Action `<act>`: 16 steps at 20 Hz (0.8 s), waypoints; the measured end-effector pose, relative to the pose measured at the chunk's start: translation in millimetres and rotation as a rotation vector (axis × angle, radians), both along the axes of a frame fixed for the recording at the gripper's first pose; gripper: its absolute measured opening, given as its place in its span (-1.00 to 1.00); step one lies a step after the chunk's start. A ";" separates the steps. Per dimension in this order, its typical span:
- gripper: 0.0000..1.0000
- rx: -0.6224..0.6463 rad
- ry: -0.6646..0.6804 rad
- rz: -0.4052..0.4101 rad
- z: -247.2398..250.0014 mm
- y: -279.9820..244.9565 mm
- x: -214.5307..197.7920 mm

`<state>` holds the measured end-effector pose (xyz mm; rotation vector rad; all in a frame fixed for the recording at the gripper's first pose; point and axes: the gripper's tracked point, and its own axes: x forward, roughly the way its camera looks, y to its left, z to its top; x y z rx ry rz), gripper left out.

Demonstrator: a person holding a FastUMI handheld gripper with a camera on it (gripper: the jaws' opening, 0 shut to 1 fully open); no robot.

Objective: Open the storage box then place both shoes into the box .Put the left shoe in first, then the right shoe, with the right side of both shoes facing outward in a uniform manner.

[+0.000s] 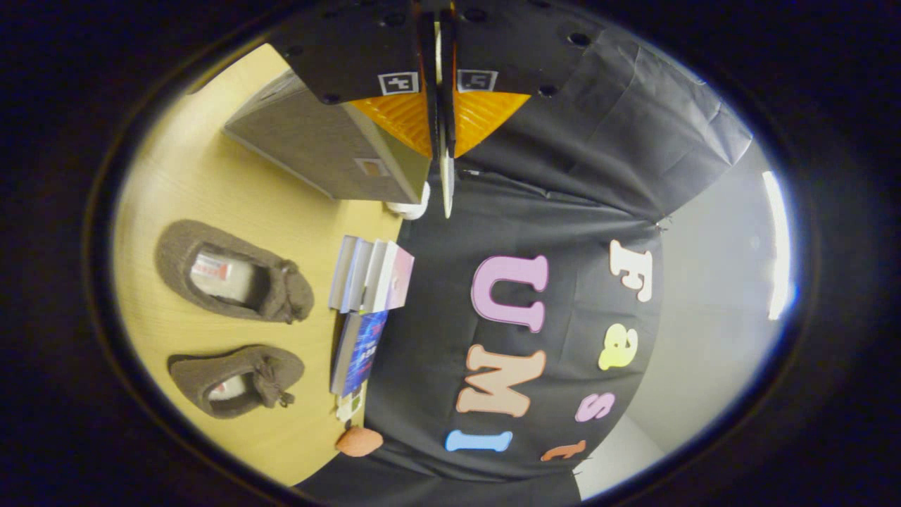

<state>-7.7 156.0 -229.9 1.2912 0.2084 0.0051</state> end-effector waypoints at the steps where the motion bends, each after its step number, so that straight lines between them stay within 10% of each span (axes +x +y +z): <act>1: -0.88 0.003 -0.014 0.007 9.9 4.5 1.5; 16: -0.82 0.055 -0.063 0.274 89.4 189.2 -8.0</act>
